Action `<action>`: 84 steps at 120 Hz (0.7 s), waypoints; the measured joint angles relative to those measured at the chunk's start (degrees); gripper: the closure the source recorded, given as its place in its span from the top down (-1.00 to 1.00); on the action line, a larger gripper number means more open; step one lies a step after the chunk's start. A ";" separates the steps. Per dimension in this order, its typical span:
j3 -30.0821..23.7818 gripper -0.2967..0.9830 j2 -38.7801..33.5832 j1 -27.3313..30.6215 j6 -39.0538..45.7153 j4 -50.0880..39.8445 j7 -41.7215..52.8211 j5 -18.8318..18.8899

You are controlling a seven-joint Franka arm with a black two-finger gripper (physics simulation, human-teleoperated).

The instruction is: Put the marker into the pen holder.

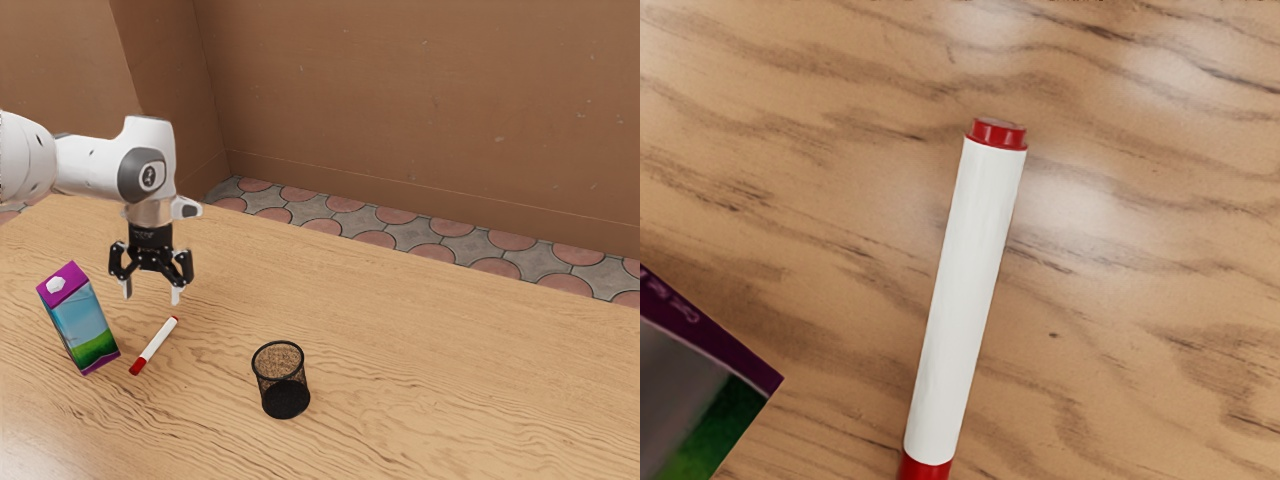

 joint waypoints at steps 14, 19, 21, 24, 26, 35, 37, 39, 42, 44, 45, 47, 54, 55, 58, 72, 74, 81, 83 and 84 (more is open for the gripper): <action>-0.02 0.54 1.78 0.89 2.02 0.05 2.33 -0.62; -0.03 0.54 2.54 1.05 2.76 0.17 3.30 -0.71; -0.03 0.54 2.88 1.09 3.05 0.21 3.69 -0.74; -0.03 0.54 3.42 1.21 3.44 0.30 4.28 -0.81; -0.03 0.54 3.83 1.39 3.68 0.34 4.69 -0.85; -0.03 0.54 5.51 2.08 5.09 0.41 6.66 -0.96; -0.03 0.54 5.78 2.32 5.42 0.37 7.10 -0.98; -0.03 0.54 5.99 2.50 5.72 0.35 7.54 -0.98; -0.03 0.54 6.27 2.68 6.13 0.33 8.18 -1.00; -0.03 0.54 6.49 2.75 6.37 0.34 8.60 -1.00; -0.03 0.54 6.63 2.78 6.49 0.39 8.81 -1.01; -0.03 0.54 6.90 2.83 6.70 0.46 9.23 -1.02; -0.13 0.54 7.80 2.92 7.33 0.88 10.63 -1.03; -0.21 0.54 7.96 2.94 7.41 0.98 10.82 -1.03; -0.45 0.54 8.39 2.95 7.61 1.30 11.39 -1.03; -0.93 0.54 10.02 2.95 8.29 2.36 13.79 -1.17; -0.95 0.54 10.10 2.95 8.37 2.39 14.11 -1.30; -0.97 0.54 10.24 2.95 8.59 2.43 15.14 -1.70; -0.98 0.54 10.28 2.95 8.64 2.42 15.41 -1.79; -0.98 0.54 10.30 2.95 8.67 2.42 15.55 -1.83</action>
